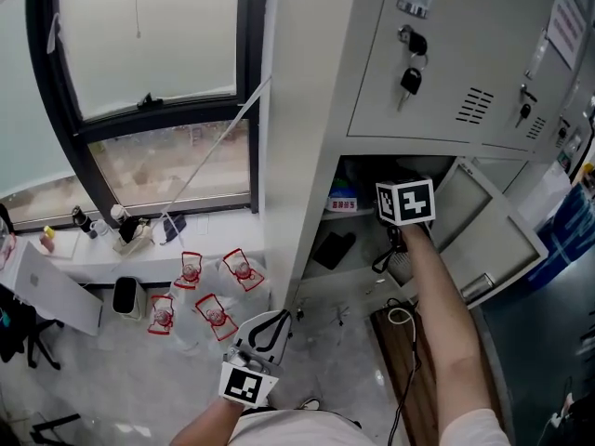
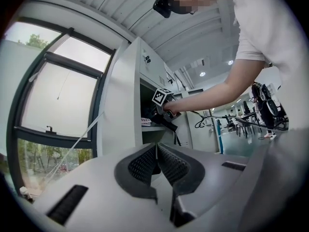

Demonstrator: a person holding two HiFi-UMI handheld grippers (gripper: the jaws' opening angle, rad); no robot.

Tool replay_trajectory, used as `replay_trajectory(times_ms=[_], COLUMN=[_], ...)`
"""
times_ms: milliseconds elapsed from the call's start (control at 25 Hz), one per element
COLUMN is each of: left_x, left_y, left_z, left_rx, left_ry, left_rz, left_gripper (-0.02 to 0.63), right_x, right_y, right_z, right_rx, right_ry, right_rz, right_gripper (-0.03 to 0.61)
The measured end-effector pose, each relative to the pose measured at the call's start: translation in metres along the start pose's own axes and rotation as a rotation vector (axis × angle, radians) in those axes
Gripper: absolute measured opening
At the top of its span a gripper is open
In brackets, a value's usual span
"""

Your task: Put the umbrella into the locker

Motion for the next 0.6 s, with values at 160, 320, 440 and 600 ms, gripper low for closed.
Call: replay_trajectory(times_ms=[160,320,440,600], left_x=[-0.002,-0.001,0.001,0.000], left_y=[0.004,0.005,0.002,-0.002], left_z=[-0.002,-0.003,-0.003,-0.004], left_rx=[-0.012,-0.013,-0.015,-0.009], left_ry=[0.009,0.018,0.024,0.033], left_rz=[0.022,0.031,0.031,0.029], left_gripper=[0.029,0.029,0.029,0.029], right_x=[0.012,0.024,0.030,0.039], right_y=[-0.005,-0.008,-0.011,-0.015], right_z=[-0.001,-0.006,-0.007,-0.009], right_rx=[-0.088,-0.113,-0.104,-0.121], right_ry=[0.032,0.071,0.084,0.122], right_rz=[-0.074,-0.105,-0.110,-0.112], right_gripper=[0.242,0.245,0.247,0.253])
Point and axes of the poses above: the fingertips, and each gripper's own axes: x forward along the fingers, y to its left, z out of its top, the point moved 6 cm from there along -x, backward along the fingers, and after that the axes turned 13 degrees about z, right-handed, at the moved point
